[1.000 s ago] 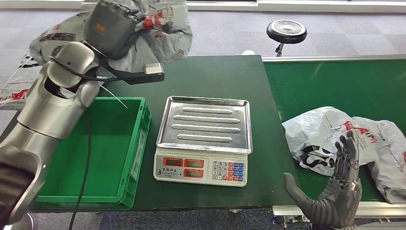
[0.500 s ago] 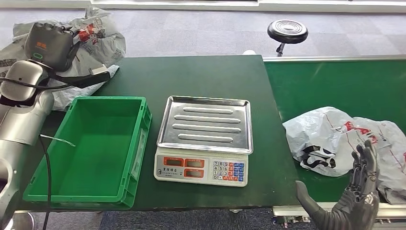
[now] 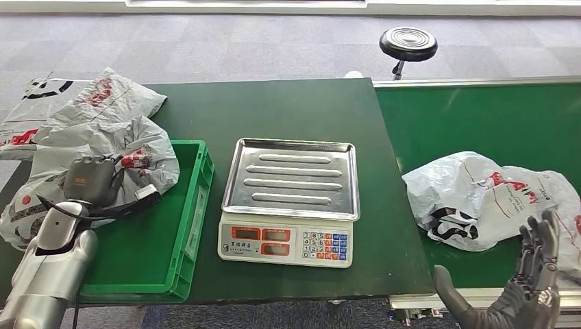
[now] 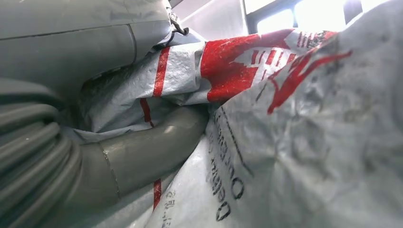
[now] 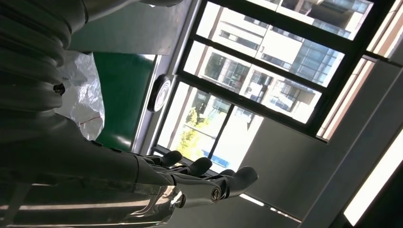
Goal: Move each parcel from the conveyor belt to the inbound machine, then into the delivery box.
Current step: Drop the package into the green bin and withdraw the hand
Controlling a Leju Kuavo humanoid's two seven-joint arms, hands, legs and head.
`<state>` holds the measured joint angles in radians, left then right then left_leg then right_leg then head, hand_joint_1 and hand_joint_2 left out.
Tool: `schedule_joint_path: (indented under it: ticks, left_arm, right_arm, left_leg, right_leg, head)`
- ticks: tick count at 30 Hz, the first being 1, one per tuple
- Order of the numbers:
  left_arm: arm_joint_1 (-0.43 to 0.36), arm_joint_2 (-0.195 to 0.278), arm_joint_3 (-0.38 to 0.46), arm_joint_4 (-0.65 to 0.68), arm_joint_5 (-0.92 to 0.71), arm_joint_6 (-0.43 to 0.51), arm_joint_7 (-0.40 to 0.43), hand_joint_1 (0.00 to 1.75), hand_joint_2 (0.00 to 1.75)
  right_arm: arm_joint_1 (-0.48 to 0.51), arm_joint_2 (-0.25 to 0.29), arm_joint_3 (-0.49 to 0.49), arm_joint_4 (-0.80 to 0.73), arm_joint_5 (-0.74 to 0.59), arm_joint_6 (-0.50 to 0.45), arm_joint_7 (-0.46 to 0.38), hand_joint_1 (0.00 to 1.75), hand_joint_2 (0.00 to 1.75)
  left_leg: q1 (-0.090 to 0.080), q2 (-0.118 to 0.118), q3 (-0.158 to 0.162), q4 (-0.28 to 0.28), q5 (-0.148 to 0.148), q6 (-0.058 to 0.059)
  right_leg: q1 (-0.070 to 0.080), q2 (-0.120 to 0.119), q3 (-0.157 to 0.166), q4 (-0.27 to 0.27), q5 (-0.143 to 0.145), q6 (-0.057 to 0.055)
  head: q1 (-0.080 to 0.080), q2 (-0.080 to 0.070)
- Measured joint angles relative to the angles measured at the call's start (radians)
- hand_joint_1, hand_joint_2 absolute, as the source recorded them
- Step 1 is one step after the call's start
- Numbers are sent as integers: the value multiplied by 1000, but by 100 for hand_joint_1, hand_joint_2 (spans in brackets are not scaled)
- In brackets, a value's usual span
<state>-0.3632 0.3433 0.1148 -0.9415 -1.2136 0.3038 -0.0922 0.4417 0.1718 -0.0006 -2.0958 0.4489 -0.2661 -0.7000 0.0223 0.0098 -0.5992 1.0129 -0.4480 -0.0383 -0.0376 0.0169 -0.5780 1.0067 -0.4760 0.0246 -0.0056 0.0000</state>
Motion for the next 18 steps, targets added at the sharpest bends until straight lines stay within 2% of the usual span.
schedule_joint_path:
  ticks: [1, 3, 4, 5, 6, 7, 9, 10, 13, 16, 18]
  left_arm:
    - [18, -7, 15, -15, -9, -5, 1, 164, 175]
    - [57, -24, 44, -50, -23, -12, 0, 77, 175]
    - [78, -32, 57, -70, -28, -15, -2, 34, 131]
    - [102, -42, 70, -98, -31, -18, -5, 0, 87]
    - [128, -53, 81, -130, -28, -18, -10, 0, 44]
    - [159, -66, 90, -172, -16, -17, -16, 0, 0]
    - [223, -98, 101, -263, 25, -14, -29, 0, 0]
    - [253, -114, 104, -309, 57, -13, -39, 0, 0]
    - [338, -162, 110, -444, 269, -32, -114, 0, 0]
    - [414, -233, 113, -592, 660, -122, -218, 0, 0]
    - [451, -285, 112, -669, 887, -189, -248, 0, 0]
  right_arm:
    - [0, 1, 0, 0, 2, 1, 0, 0, 175]
    - [-2, 4, 0, 0, 4, 4, 0, 0, 175]
    - [-3, 5, 0, 0, 5, 6, 1, 0, 175]
    - [-6, 6, 0, 0, 6, 10, 2, 0, 175]
    - [-9, 6, 0, 0, 9, 14, 5, 0, 175]
    - [-13, 7, -1, 0, 14, 18, 11, 0, 131]
    - [-23, 8, -3, 0, 27, 21, 23, 0, 44]
    - [-29, 8, -5, 1, 36, 21, 29, 0, 44]
    - [-41, 8, -10, 1, 93, 10, 73, 0, 175]
    - [-68, -7, -33, 13, 195, -1, 187, 0, 175]
    - [-105, -38, -61, 40, 263, 16, 290, 0, 175]
  left_leg:
    - [0, 0, 0, 0, 0, 0]
    - [0, 0, 0, 0, 0, 0]
    - [0, 0, 0, 0, 0, 0]
    - [1, 0, 0, 0, 0, 0]
    - [0, 0, 0, 0, 0, 0]
    - [0, 0, 0, 0, 0, 0]
    - [0, 0, 0, 0, -1, 0]
    - [0, -1, 0, 0, -1, 0]
    - [0, -2, -1, 0, -2, 0]
    - [0, -2, -1, 0, -3, 1]
    - [0, -2, 0, 0, -3, 3]
  right_leg:
    - [0, 0, 0, 0, 0, 0]
    - [0, 0, 0, 0, 0, 0]
    - [0, 0, 0, 0, 0, 0]
    - [0, 0, 0, 0, 0, 0]
    - [0, 0, 0, 0, -1, 0]
    - [0, 0, 0, 0, -1, 0]
    - [0, 0, 0, 0, -1, 0]
    - [0, -1, 0, 0, -1, 0]
    - [0, -1, 1, 0, -2, 0]
    - [0, -2, 1, -1, -2, 1]
    - [0, -3, 2, -2, -3, 2]
  head:
    - [0, 0]
    - [0, 0]
    - [0, 0]
    - [0, 0]
    - [0, 0]
    - [0, 0]
    - [0, 0]
    - [0, 0]
    - [0, 0]
    - [0, 0]
    - [0, 0]
